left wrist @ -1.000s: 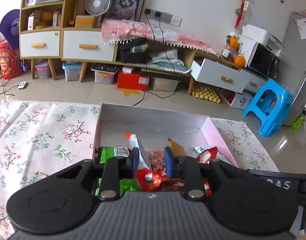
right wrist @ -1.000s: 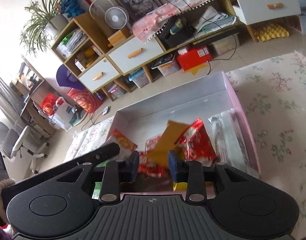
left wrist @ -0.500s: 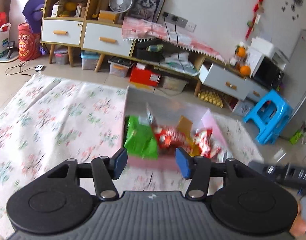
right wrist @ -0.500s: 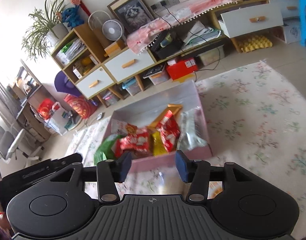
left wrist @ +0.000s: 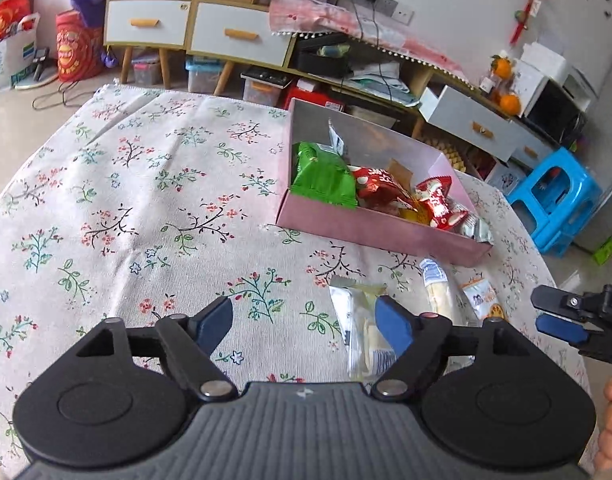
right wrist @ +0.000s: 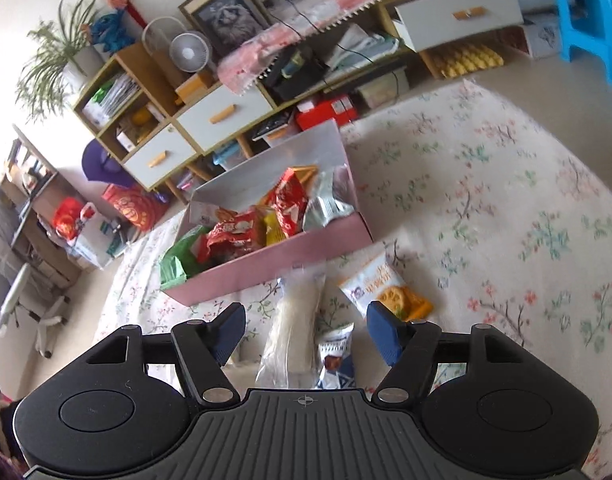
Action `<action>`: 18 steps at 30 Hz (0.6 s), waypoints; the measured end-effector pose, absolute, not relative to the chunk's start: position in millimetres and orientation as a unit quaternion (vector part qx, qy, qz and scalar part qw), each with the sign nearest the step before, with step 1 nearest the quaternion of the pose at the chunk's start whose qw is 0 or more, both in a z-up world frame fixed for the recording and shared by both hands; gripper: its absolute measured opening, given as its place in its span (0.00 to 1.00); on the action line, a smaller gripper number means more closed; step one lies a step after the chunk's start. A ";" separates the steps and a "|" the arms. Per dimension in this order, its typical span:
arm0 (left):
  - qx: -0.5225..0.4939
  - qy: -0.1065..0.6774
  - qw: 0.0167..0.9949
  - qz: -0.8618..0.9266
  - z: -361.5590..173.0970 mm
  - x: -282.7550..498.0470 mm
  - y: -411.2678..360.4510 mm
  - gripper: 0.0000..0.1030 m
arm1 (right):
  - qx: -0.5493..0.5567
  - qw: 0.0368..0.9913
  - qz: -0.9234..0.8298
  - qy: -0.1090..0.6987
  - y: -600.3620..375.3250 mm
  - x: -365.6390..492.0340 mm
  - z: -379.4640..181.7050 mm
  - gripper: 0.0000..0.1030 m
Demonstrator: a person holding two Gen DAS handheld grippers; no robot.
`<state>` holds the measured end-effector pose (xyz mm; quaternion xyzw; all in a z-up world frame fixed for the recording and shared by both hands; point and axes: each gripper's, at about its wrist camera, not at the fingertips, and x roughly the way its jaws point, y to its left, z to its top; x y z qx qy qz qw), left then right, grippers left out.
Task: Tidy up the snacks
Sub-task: 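Withdraw both open tools from the box toward the clear wrapped bars, then grasp a clear wrapped bar with left tool while right tool grasps another clear bar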
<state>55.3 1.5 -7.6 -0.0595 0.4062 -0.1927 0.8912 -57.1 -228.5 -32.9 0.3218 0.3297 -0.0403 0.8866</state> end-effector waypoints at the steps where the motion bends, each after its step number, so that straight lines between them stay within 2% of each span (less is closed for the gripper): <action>1: -0.051 0.405 0.892 -0.196 -8.8 52.3 -0.2 0.74 | 0.323 0.885 -0.037 0.333 -228.6 -57.9 -34.8 0.66; 4: -0.036 0.403 0.890 -0.213 -9.0 49.0 -7.1 0.72 | 0.304 0.888 -0.035 0.344 -224.1 -55.9 -36.9 0.66; 6: -0.026 0.401 0.885 -0.236 -8.6 45.4 -13.8 0.62 | 0.310 0.885 -0.036 0.345 -224.4 -56.1 -38.2 0.66; 8: -0.004 0.389 0.883 -0.264 -5.8 39.3 -24.4 0.57 | 0.335 0.876 -0.032 0.345 -228.3 -57.1 -40.8 0.66; 14: 0.109 0.341 0.870 -0.339 -2.0 20.0 -56.4 0.57 | 0.328 0.877 -0.041 0.348 -231.1 -59.7 -37.6 0.66; 18: 0.148 0.364 0.833 -0.390 -8.4 28.5 -67.6 0.57 | 0.328 0.876 -0.043 0.351 -233.2 -59.0 -38.1 0.66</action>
